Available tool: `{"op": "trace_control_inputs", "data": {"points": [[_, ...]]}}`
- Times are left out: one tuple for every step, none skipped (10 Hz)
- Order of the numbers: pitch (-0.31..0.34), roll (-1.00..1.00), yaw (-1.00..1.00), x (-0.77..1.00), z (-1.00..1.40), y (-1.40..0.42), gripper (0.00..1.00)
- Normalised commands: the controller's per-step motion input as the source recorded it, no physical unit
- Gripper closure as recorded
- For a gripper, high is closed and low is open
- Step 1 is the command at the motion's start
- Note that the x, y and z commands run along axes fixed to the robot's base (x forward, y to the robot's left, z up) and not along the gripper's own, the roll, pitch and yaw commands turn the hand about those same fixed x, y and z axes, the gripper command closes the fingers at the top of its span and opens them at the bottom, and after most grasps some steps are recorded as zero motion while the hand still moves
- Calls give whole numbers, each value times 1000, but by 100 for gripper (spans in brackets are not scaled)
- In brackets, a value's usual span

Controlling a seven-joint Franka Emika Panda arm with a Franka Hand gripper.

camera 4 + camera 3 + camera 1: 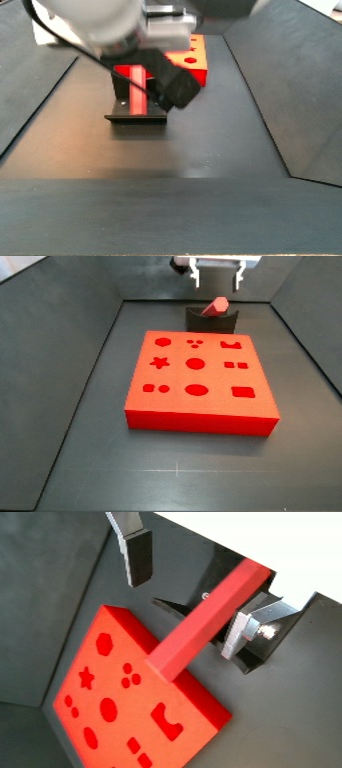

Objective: Pick up the hexagon object. Move up. Place the hexagon object on the fixture. Regrasp the hexagon object. Move to above the board. Insert the hexagon object.
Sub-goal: Regrasp the hexagon object.

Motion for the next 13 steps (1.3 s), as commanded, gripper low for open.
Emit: {"op": "trace_control_inputs", "data": {"points": [[109, 54, -36, -28, 553, 5, 0], [90, 51, -52, -25, 312, 3, 0], [42, 1000, 2, 3, 990, -1000, 0], [38, 1000, 2, 1, 918, -1000, 0], [32, 1000, 2, -16, 910, -1000, 0], [22, 1000, 2, -66, 862, -1000, 0], [17, 1000, 1, -82, 767, -967, 0], [12, 1000, 2, -65, 466, -722, 0], [10, 1000, 2, -50, 225, -529, 0], [7, 1000, 2, -26, 59, -333, 0], [5, 1000, 3, -20, 41, -123, 0], [3, 1000, 4, -28, 49, -20, 0], [-1, 1000, 4, -21, 25, -44, 0]]}}
